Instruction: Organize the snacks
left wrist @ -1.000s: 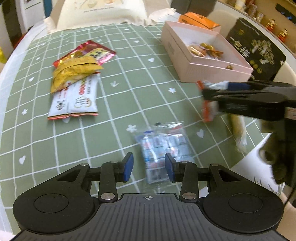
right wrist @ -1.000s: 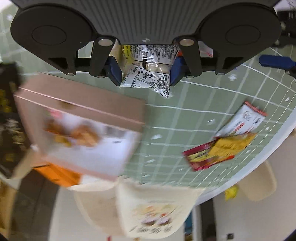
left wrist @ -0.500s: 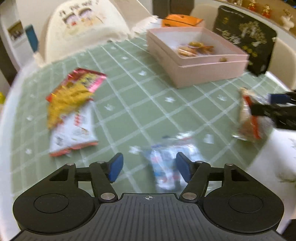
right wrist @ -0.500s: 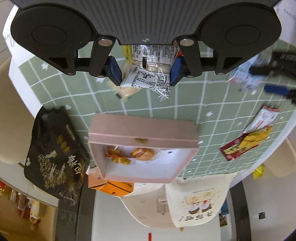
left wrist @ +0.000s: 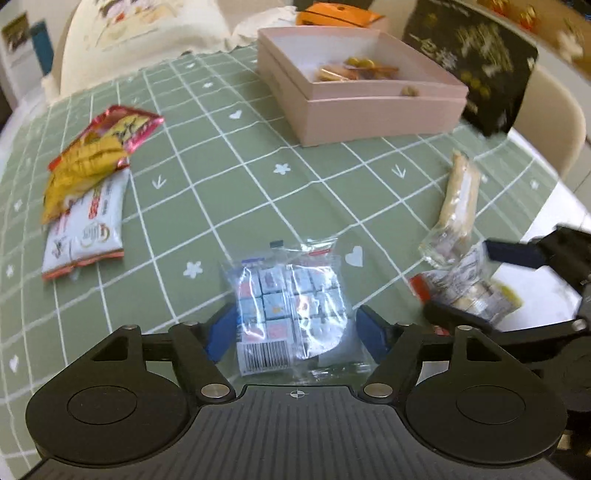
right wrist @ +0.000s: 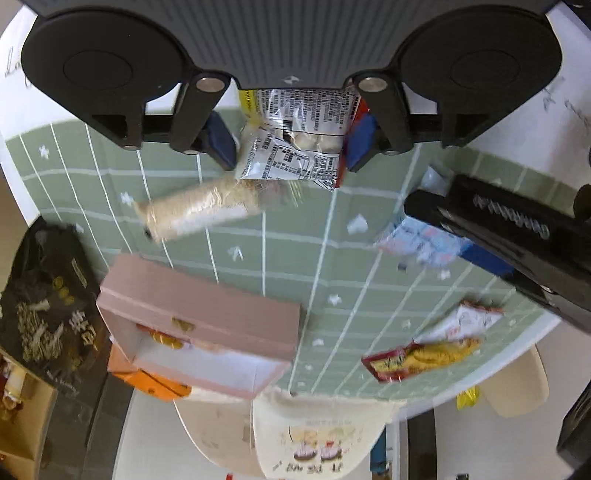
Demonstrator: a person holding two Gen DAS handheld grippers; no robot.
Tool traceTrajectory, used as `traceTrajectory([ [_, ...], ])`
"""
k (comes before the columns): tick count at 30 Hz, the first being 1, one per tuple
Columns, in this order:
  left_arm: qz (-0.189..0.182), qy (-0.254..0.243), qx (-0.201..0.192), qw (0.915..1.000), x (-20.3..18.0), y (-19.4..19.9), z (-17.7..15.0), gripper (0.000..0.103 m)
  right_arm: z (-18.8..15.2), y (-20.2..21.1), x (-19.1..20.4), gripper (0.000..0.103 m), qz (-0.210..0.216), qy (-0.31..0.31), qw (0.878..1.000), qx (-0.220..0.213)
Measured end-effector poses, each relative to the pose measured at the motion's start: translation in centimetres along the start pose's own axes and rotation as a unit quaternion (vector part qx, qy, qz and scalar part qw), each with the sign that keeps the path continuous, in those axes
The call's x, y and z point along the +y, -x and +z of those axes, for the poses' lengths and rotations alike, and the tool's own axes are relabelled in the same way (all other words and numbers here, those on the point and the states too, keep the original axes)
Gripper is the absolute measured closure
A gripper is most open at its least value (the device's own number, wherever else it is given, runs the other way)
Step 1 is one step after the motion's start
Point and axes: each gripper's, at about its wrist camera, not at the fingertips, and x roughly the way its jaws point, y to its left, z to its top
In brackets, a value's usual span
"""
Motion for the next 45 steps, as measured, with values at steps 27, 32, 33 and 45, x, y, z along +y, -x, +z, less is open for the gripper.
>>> traceTrajectory([
  [27,-0.016,0.046,-0.042,0.998,3.0,3.4,0.8,0.038,1.9,3.3,-0.9,0.045,0.028,-0.04,0.999,-0.014],
  [32,-0.004,0.047,-0.063,0.9969,3.4,5.5,2.0,0.038,3.0,3.7,-1.2,0.045,0.028,-0.035,0.999,-0.029],
  [33,-0.004,0.045,-0.065,0.9969,3.3,5.8,2.3,0.038,3.1,3.8,-1.3,0.045,0.027,-0.036,0.999,-0.031],
  [45,-0.018,-0.018,-0.121,0.9924,0.7,7.6,10.4,0.038,3.3,4.7,-3.3,0.045,0.005,-0.058,0.996,-0.071],
])
